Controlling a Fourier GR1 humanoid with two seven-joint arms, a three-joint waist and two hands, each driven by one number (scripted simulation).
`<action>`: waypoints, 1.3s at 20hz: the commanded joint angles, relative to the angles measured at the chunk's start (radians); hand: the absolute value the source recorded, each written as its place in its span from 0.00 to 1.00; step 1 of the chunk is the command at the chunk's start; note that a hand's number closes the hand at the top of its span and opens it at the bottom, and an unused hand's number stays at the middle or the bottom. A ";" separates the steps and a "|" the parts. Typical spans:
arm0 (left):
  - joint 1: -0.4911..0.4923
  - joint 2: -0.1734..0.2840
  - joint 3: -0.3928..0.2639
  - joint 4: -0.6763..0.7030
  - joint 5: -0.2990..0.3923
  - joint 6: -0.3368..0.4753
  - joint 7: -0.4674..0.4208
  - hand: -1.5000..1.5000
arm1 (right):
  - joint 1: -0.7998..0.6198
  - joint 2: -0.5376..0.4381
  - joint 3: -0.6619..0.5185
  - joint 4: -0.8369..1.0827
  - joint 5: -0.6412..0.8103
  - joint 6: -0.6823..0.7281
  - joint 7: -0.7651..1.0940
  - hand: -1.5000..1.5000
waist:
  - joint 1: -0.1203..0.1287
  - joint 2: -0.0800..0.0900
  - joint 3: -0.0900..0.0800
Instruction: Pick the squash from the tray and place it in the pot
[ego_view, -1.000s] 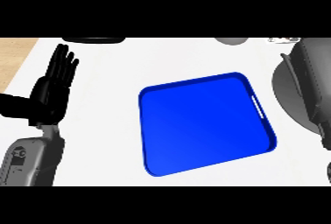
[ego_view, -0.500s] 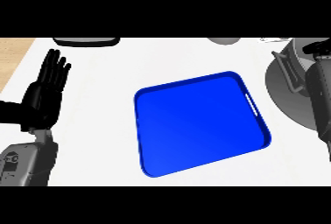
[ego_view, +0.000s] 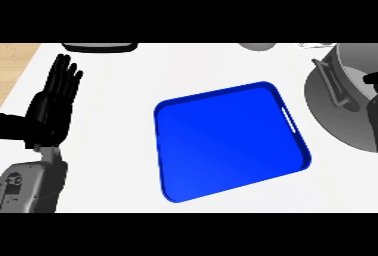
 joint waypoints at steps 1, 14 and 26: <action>-0.001 -0.022 -0.024 -0.029 -0.021 0.029 0.029 0.50 | 0.039 -0.038 -0.103 0.085 -0.116 -0.098 -0.026 1.00 | 0.005 0.003 0.002; -0.017 -0.036 -0.022 0.008 -0.031 0.029 -0.007 0.50 | 0.013 0.018 -0.166 0.054 -0.405 -0.273 -0.395 0.00 | -0.003 -0.001 0.000; 0.029 -0.014 0.014 0.017 -0.018 0.005 -0.036 0.50 | 0.097 0.097 -0.255 -0.234 -0.716 -0.498 -0.556 0.00 | -0.029 -0.012 -0.001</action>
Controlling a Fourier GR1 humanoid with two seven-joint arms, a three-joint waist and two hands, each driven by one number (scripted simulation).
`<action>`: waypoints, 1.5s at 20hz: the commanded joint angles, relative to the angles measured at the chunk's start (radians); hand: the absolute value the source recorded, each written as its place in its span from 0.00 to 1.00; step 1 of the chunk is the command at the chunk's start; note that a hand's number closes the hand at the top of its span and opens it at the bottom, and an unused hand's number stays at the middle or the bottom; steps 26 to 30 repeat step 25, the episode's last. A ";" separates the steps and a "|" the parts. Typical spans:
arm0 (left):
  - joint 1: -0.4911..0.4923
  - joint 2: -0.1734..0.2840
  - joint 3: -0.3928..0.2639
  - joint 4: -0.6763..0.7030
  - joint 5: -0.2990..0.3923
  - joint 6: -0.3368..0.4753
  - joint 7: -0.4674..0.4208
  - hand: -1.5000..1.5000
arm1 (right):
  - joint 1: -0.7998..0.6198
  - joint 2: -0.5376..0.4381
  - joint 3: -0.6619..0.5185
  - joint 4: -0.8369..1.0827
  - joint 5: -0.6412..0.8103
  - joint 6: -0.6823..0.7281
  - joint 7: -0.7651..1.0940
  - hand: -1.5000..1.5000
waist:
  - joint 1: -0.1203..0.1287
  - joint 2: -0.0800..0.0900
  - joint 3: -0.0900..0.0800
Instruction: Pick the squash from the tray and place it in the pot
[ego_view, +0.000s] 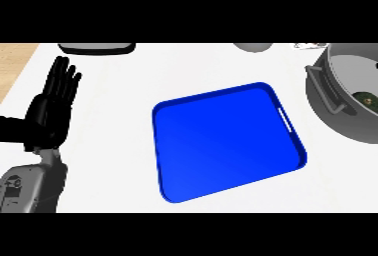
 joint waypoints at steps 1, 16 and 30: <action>0.011 -0.006 -0.006 -0.034 -0.016 0.025 0.026 0.50 | 0.121 0.059 -0.024 -0.130 -0.164 -0.114 -0.143 0.00 | -0.010 0.001 0.009; -0.022 -0.038 -0.038 -0.060 -0.044 0.056 0.084 0.50 | 0.666 0.255 0.037 -0.852 -0.401 -0.034 -0.180 0.00 | -0.015 0.003 0.007; 0.020 0.010 0.040 -0.028 0.010 -0.023 0.017 0.50 | 0.919 0.362 0.047 -1.163 -0.435 0.035 -0.133 0.00 | -0.008 0.004 0.007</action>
